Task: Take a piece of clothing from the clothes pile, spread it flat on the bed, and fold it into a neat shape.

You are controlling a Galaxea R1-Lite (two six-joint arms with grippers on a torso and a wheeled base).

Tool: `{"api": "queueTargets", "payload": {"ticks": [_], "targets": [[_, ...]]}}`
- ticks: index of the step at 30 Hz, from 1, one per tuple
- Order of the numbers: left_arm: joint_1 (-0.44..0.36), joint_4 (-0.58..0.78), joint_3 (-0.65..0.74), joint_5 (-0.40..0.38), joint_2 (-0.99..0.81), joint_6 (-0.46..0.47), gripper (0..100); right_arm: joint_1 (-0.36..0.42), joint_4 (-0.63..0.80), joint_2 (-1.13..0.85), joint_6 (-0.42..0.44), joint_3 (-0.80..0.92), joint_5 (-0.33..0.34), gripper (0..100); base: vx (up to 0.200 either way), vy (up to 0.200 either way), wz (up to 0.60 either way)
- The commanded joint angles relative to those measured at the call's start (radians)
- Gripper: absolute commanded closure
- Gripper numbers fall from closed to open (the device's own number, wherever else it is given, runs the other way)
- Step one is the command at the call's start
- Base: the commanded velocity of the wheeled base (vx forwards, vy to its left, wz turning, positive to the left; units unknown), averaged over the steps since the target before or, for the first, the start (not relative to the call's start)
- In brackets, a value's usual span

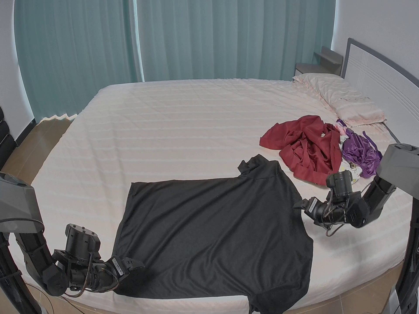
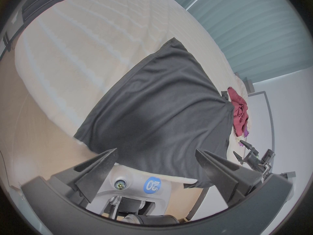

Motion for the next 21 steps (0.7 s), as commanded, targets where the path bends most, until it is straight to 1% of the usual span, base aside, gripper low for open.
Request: {"api": "queueTargets", "payload": {"ticks": [1, 2, 8, 16, 17, 18, 19, 21], "targets": [[-0.018, -0.002, 0.024, 0.083, 0.067, 0.066, 0, 0.022, -0.316, -0.160, 0.087, 0.413, 0.010, 0, -0.200, 0.000, 0.00], [-0.018, -0.002, 0.023, 0.105, 0.085, 0.074, 0, 0.024, -0.351, -0.154, 0.098, 0.445, 0.010, 0, -0.200, 0.000, 0.00], [-0.016, -0.011, 0.013, 0.192, 0.174, 0.077, 0, 0.041, -0.509, -0.119, 0.107, 0.537, 0.008, 0, 0.000, 0.000, 0.00], [-0.027, -0.108, 0.015, 0.307, 0.277, 0.086, 0, 0.062, -0.569, -0.105, 0.113, 0.583, 0.010, 0, 0.000, 0.000, 0.00], [-0.034, -0.151, 0.010, 0.340, 0.311, 0.086, 0, 0.064, -0.583, -0.106, 0.113, 0.590, 0.010, 0, 0.000, 0.000, 0.00], [-0.034, -0.151, 0.010, 0.340, 0.311, 0.086, 0, 0.064, -0.585, -0.106, 0.113, 0.591, 0.010, 0, 0.000, 0.000, 0.00], [-0.041, -0.212, 0.010, 0.358, 0.346, 0.089, 0, 0.065, -0.601, -0.108, 0.111, 0.602, 0.010, 0, 0.000, 0.000, 0.00], [-0.050, -0.281, 0.015, 0.367, 0.378, 0.089, 0, 0.071, -0.624, -0.105, 0.111, 0.614, 0.010, 0, 0.000, 0.000, 0.00]]}}
